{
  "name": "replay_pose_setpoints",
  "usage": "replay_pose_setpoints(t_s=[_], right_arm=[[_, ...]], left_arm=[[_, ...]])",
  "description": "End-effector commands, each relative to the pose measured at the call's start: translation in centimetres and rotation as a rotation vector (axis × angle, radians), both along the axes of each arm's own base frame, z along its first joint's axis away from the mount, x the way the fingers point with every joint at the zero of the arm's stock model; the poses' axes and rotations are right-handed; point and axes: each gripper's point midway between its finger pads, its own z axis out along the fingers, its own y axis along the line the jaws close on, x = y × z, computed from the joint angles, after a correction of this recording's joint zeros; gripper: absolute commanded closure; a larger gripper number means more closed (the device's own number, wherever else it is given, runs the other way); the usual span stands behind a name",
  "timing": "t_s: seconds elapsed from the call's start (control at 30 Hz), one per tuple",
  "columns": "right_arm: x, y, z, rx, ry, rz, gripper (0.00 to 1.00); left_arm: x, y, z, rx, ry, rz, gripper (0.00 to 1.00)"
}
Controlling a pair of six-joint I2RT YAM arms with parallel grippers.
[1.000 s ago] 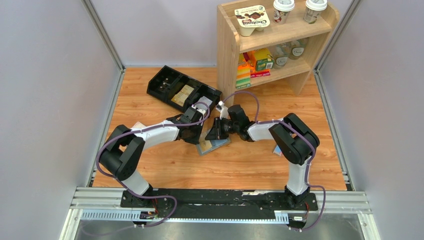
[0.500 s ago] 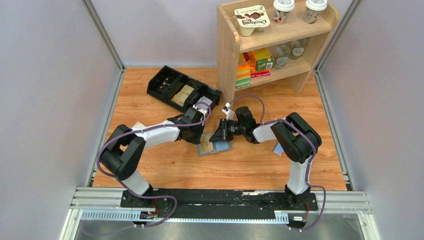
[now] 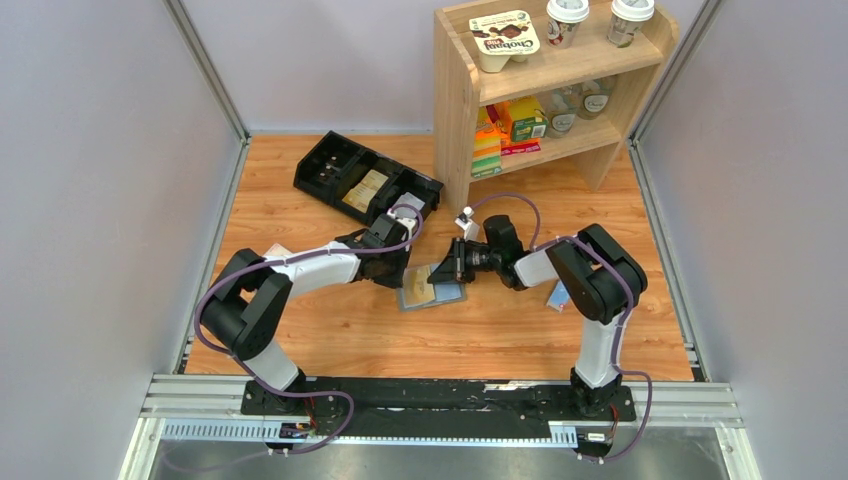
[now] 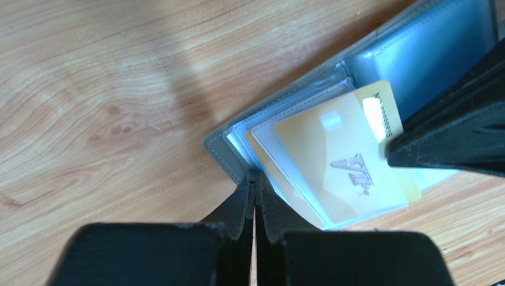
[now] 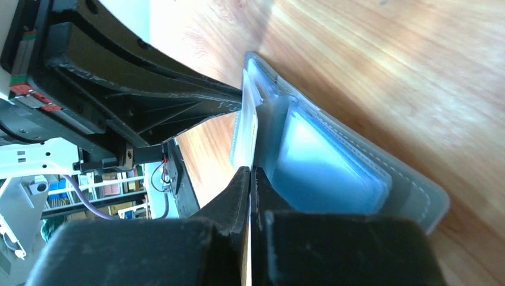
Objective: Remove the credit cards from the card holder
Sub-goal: Remove the credit card from the card holder, then place the credit card in the storage box.
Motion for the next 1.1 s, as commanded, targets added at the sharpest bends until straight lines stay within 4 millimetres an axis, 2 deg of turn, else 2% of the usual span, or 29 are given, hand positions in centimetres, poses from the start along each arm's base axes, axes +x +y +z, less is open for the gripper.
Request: replay_pose_setpoints(t_s=[0.0, 0.23, 0.37, 0.67, 0.77, 0.9, 1.03, 1.07], right_arm=[[0.4, -1.5, -0.5, -0.02, -0.023, -0.018, 1.0], [0.4, -3.4, -1.7, -0.07, 0.013, -0.065, 1.0], [0.8, -5.2, -1.7, -0.114, 0.004, -0.113, 1.0], [1.2, -7.7, -0.8, -0.291, -0.035, -0.143, 1.0], [1.2, -8.4, 0.3, -0.326, -0.073, -0.165, 1.0], [1.1, -8.9, 3.0, -0.354, -0.138, -0.155, 1.0], [0.4, -8.8, 6.9, -0.367, -0.252, -0.115, 1.0], [0.3, -8.7, 7.9, -0.366, -0.283, -0.104, 1.0]], left_arm=[[-2.3, 0.7, -2.4, 0.039, 0.084, -0.038, 1.0], [-2.2, 0.5, -2.2, 0.021, 0.072, -0.042, 1.0], [-2.1, 0.3, -1.9, 0.005, 0.056, -0.046, 1.0], [-1.8, -0.1, -1.0, -0.029, 0.018, -0.049, 1.0], [-1.4, -0.3, 0.0, -0.052, -0.014, -0.047, 0.97], [-0.4, -0.9, 2.9, -0.103, -0.089, -0.042, 0.82], [0.9, -1.2, 7.5, -0.144, -0.212, -0.057, 0.65], [1.3, -1.3, 9.5, -0.158, -0.263, -0.077, 0.63]])
